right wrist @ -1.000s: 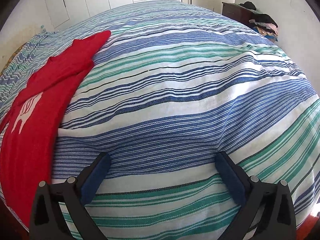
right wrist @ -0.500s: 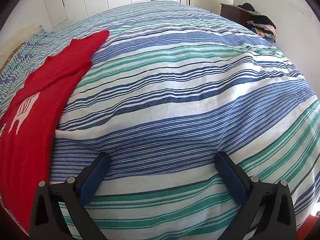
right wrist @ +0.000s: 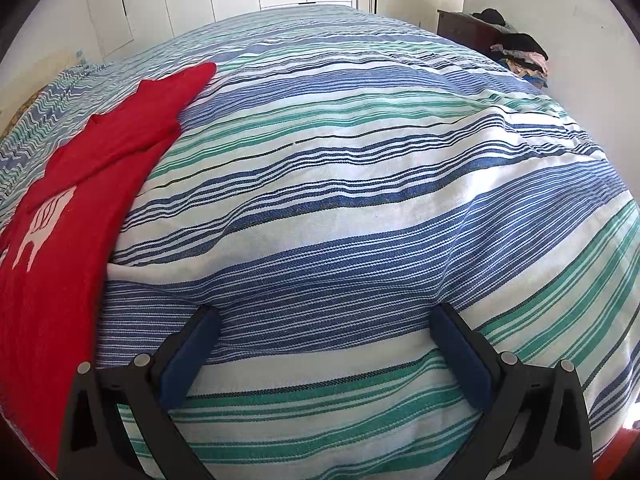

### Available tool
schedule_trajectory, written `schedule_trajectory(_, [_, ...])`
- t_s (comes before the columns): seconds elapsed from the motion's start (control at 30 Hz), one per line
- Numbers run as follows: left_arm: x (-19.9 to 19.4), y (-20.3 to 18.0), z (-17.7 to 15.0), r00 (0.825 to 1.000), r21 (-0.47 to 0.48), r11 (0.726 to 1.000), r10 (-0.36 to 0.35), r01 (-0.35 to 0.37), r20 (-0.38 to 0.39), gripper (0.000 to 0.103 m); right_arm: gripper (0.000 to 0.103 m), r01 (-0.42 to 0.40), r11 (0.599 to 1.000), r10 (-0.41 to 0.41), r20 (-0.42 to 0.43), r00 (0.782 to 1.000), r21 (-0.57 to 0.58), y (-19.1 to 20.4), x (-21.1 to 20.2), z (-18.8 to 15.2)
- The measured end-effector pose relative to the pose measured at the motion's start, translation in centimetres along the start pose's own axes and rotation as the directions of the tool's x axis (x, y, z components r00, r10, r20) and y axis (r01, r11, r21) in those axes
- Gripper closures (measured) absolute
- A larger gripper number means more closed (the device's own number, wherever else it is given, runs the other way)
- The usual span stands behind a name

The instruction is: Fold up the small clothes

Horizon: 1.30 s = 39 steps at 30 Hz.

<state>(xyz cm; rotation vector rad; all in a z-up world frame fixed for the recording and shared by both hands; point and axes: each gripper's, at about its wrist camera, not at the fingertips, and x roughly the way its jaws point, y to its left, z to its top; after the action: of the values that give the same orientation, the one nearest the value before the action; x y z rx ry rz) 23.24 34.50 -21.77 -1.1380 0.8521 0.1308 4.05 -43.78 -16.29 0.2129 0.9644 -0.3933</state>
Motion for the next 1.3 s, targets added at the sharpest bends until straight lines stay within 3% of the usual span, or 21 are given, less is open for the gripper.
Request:
schedule_trajectory(0.1, [-0.2,0.1,0.2,1.000,-0.015,1.000,-0.015,0.015,-0.016,0.099,0.000,0.001,1.000,-0.001,0.001,1.000,0.001,0.0,0.0,0.0])
schedule_trajectory(0.2, [-0.6,-1.9,0.3,0.999,0.048,0.998,0.036,-0.035,-0.018,0.101,0.000,0.004,1.000,-0.004,0.002,1.000,0.002,0.1,0.0,0.0])
schedule_trajectory(0.37, [-2.3,-8.6,0.5,1.000,0.180,0.984,-0.006,0.010,-0.019,0.101,0.000,0.005,1.000,-0.005,0.004,1.000,0.004,0.0,0.0,0.0])
schedule_trajectory(0.47, [-3.2,-14.3,-0.8,0.999,0.292,0.955,-0.033,0.043,-0.037,0.101,0.000,0.003,1.000,-0.003,0.007,1.000,0.005,0.0,0.0,-0.1])
schedule_trajectory(0.6, [-3.2,-23.5,-5.3,0.990,0.457,0.880,-0.092,0.130,-0.105,0.101,0.000,0.001,1.000,-0.001,0.007,1.000,0.006,0.0,0.0,-0.1])
schedule_trajectory(0.7, [-1.9,-29.9,-10.0,0.974,0.544,0.813,-0.123,0.209,-0.190,0.101,0.000,0.001,1.000,-0.001,0.007,1.000,0.007,0.0,0.0,-0.1])
schedule_trajectory(0.9, [2.6,-40.0,-22.0,0.936,0.666,0.674,-0.113,0.320,-0.334,0.101,0.000,-0.007,1.000,0.007,0.005,1.000,0.006,0.0,0.0,0.0])
schedule_trajectory(0.93, [3.5,-40.9,-24.0,0.930,0.676,0.659,-0.106,0.330,-0.351,0.101,0.000,-0.008,1.000,0.008,0.005,1.000,0.005,0.0,0.0,0.0])
schedule_trajectory(1.0, [5.3,-41.9,-27.3,0.915,0.668,0.656,-0.091,0.353,-0.394,0.101,0.000,-0.011,1.000,0.011,0.004,1.000,0.004,0.0,0.0,0.0])
schedule_trajectory(1.07, [6.9,-42.4,-30.4,0.908,0.672,0.653,-0.060,0.349,-0.414,0.101,0.000,-0.014,1.000,0.014,0.003,1.000,0.003,-0.1,-0.1,-0.1])
schedule_trajectory(1.17, [8.9,-42.0,-34.9,0.913,0.716,0.626,0.017,0.308,-0.408,0.101,0.000,-0.018,1.000,0.018,0.001,1.000,0.000,-0.1,-0.1,-0.1])
schedule_trajectory(1.23, [10.5,-41.3,-37.3,0.923,0.765,0.590,0.086,0.256,-0.375,0.100,0.000,-0.021,1.000,0.021,0.001,1.000,-0.001,-0.1,-0.1,-0.1])
schedule_trajectory(1.3, [11.9,-40.3,-39.8,0.930,0.833,0.528,0.196,0.168,-0.311,0.090,0.000,-0.023,1.000,0.023,0.000,1.000,-0.001,-0.1,-0.1,-0.1])
